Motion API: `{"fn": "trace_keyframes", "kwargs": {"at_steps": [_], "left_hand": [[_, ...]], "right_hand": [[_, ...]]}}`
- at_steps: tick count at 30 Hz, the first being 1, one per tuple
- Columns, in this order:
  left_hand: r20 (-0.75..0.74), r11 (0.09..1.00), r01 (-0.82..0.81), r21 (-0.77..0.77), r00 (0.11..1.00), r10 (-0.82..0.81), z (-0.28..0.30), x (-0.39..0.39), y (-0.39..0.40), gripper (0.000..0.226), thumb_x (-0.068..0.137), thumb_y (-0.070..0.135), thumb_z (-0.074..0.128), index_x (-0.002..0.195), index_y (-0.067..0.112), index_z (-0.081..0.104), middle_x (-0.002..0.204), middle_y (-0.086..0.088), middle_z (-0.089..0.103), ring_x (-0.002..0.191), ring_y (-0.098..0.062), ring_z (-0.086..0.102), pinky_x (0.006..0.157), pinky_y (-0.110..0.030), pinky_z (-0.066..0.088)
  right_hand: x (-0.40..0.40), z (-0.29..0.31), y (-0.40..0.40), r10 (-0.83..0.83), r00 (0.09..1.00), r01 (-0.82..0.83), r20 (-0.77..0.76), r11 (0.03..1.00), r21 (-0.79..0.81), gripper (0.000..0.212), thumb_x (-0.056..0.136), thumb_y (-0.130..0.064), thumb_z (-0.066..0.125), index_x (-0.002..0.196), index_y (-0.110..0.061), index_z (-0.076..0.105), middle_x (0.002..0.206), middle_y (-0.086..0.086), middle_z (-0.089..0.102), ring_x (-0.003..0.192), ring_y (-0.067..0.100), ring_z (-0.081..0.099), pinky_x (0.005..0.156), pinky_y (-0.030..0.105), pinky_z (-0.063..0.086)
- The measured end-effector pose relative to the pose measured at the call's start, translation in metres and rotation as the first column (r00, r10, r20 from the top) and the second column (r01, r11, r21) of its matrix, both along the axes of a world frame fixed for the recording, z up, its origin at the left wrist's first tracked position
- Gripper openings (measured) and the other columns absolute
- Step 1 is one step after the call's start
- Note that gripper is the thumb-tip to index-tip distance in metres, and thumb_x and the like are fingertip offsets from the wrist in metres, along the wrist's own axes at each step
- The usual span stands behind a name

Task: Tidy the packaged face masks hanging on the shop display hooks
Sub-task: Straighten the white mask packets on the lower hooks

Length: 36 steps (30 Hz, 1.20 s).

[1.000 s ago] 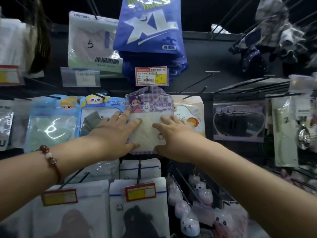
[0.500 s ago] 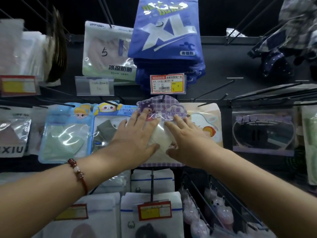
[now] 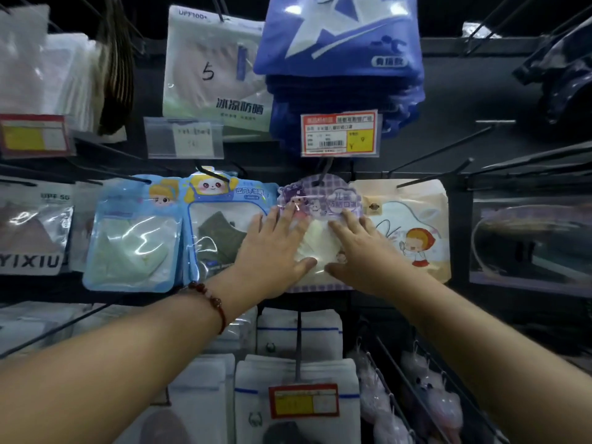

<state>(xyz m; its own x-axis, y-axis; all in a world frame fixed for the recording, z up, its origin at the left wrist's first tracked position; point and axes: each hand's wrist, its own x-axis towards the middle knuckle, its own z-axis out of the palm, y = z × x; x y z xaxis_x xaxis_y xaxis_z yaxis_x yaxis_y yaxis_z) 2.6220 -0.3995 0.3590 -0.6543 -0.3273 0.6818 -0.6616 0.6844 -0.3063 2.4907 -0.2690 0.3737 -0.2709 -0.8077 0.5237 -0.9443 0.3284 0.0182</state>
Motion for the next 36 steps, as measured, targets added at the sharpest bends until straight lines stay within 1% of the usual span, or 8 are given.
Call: {"fn": "trace_keyframes", "kwargs": {"at_steps": [8,12,17,22,25,27,31,36], "left_hand": [[-0.052,0.997,0.064,-0.052,0.996,-0.067,-0.012,-0.001,-0.007,0.080,0.095,0.068,0.019,0.160,0.023,0.010,0.166,-0.016,0.002,0.153,-0.035,0.005,0.123,-0.050,0.003],[0.007,0.993,0.095,-0.064,0.995,-0.095,-0.023,0.005,-0.003,0.093,0.084,0.079,0.004,0.159,0.025,-0.004,0.166,-0.014,-0.009,0.154,-0.031,-0.007,0.124,-0.051,-0.002],[0.058,0.998,0.007,-0.067,0.998,-0.003,-0.027,-0.007,-0.009,0.094,0.085,0.078,0.005,0.156,0.021,-0.018,0.165,-0.015,-0.015,0.153,-0.032,-0.012,0.122,-0.055,-0.003],[0.052,0.997,-0.007,-0.075,0.999,0.010,-0.029,-0.012,-0.018,0.087,0.094,0.073,0.016,0.155,0.023,-0.021,0.165,-0.015,-0.019,0.152,-0.032,-0.016,0.121,-0.057,-0.006],[0.035,0.997,0.032,-0.065,0.999,-0.030,-0.030,-0.002,-0.013,0.081,0.096,0.071,0.012,0.157,0.025,-0.015,0.166,-0.014,-0.015,0.153,-0.031,-0.014,0.122,-0.055,-0.005],[0.008,0.994,0.076,-0.077,0.997,-0.075,-0.032,0.013,-0.006,0.081,0.093,0.071,0.009,0.159,0.027,-0.005,0.167,-0.014,-0.008,0.153,-0.033,-0.007,0.122,-0.057,-0.001],[-0.057,0.981,0.035,-0.191,0.997,-0.047,-0.040,0.052,0.006,0.076,0.092,0.066,0.025,0.157,0.025,0.026,0.164,-0.020,0.018,0.148,-0.041,0.025,0.115,-0.062,0.025],[-0.171,0.984,-0.176,-0.016,0.970,0.171,-0.035,0.079,0.010,0.068,0.094,0.062,0.035,0.156,0.037,0.021,0.158,-0.015,0.019,0.140,-0.036,0.027,0.108,-0.056,0.032]], "right_hand": [[-0.006,-0.022,-0.010,0.177,0.965,-0.118,0.192,0.951,-0.286,0.091,0.088,-0.046,0.064,0.155,-0.032,0.005,0.163,-0.003,-0.017,0.151,0.025,-0.004,0.120,0.046,0.014],[-0.010,-0.033,-0.010,0.372,0.793,-0.057,0.483,0.834,-0.548,0.099,0.081,-0.036,0.072,0.153,-0.039,0.005,0.154,0.000,0.026,0.134,0.021,0.039,0.106,0.047,0.044],[-0.003,-0.041,-0.027,0.494,0.600,0.020,0.630,0.777,-0.629,0.084,0.072,-0.051,0.064,0.145,-0.039,0.023,0.129,-0.004,0.056,0.108,0.020,0.062,0.086,0.047,0.057],[0.003,-0.045,-0.039,0.356,0.740,0.081,0.570,0.795,-0.601,0.094,0.082,-0.023,0.066,0.152,-0.035,0.004,0.122,0.001,0.048,0.099,0.019,0.057,0.080,0.040,0.056],[0.002,-0.045,-0.035,0.296,0.813,0.079,0.501,0.796,-0.600,0.102,0.083,-0.025,0.066,0.153,-0.038,-0.007,0.145,0.005,0.036,0.120,0.026,0.049,0.095,0.046,0.050],[0.004,-0.044,-0.027,0.198,0.918,0.025,0.345,0.837,-0.546,0.104,0.086,-0.029,0.064,0.153,-0.033,-0.015,0.162,0.002,0.007,0.141,0.027,0.028,0.112,0.045,0.034],[0.017,-0.035,-0.006,0.102,0.994,-0.108,-0.036,0.930,-0.351,0.088,0.090,-0.041,0.058,0.155,-0.026,0.000,0.164,0.004,-0.010,0.149,0.027,0.000,0.119,0.044,0.011],[0.045,-0.021,-0.002,0.096,0.995,-0.098,-0.027,0.992,-0.077,0.071,0.094,-0.052,0.050,0.153,-0.036,0.013,0.164,0.005,-0.009,0.149,0.036,-0.006,0.119,0.053,0.007]]}}
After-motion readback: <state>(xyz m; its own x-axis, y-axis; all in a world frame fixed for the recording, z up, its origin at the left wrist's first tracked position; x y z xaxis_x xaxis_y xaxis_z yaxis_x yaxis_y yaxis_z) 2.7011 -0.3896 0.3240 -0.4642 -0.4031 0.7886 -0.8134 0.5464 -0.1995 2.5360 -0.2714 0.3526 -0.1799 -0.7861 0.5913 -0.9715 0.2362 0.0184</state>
